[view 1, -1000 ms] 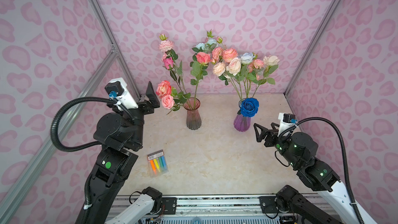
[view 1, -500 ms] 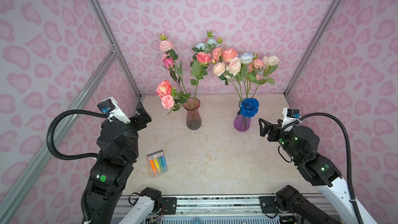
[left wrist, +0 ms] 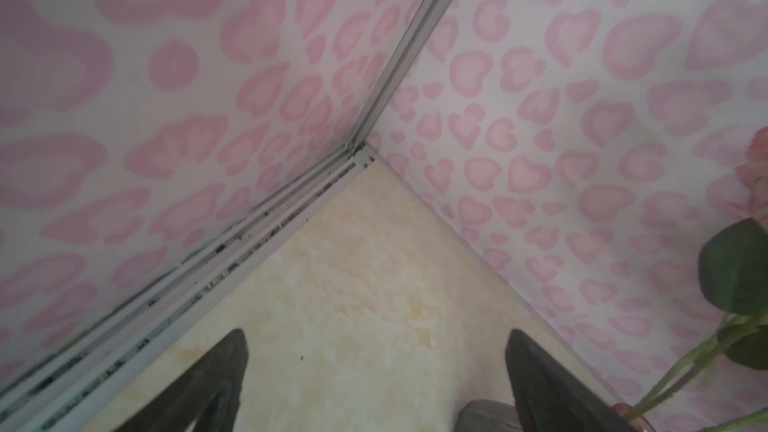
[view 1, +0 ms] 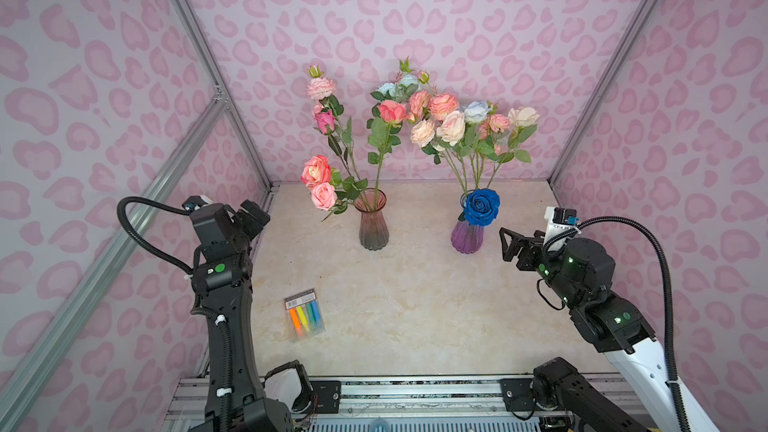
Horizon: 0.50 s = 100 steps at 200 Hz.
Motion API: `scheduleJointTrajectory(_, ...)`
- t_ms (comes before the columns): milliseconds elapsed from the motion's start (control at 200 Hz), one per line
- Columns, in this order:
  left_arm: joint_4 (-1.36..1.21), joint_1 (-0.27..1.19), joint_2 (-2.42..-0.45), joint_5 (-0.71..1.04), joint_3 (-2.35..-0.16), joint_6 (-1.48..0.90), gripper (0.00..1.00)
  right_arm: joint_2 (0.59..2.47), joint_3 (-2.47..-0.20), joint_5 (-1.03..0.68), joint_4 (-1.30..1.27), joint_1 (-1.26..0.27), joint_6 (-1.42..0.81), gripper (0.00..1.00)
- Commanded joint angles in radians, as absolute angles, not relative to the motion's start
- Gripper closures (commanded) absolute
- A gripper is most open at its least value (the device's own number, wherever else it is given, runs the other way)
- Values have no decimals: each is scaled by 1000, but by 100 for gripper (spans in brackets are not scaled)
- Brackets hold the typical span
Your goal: Arrange the flowers into the vase
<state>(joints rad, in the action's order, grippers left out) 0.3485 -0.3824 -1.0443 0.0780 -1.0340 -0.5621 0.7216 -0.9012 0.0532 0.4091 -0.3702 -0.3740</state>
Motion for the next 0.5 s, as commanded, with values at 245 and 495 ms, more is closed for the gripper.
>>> scheduleJointTrajectory(245, -74, -325, -1084, 218, -821, -433, 2, 665, -622, 362, 7, -369, -307, 2)
scheduleJointTrajectory(495, -294, -292, -1153, 218, -678, -272, 2, 803, -646, 430, -11, -332, -160, 2)
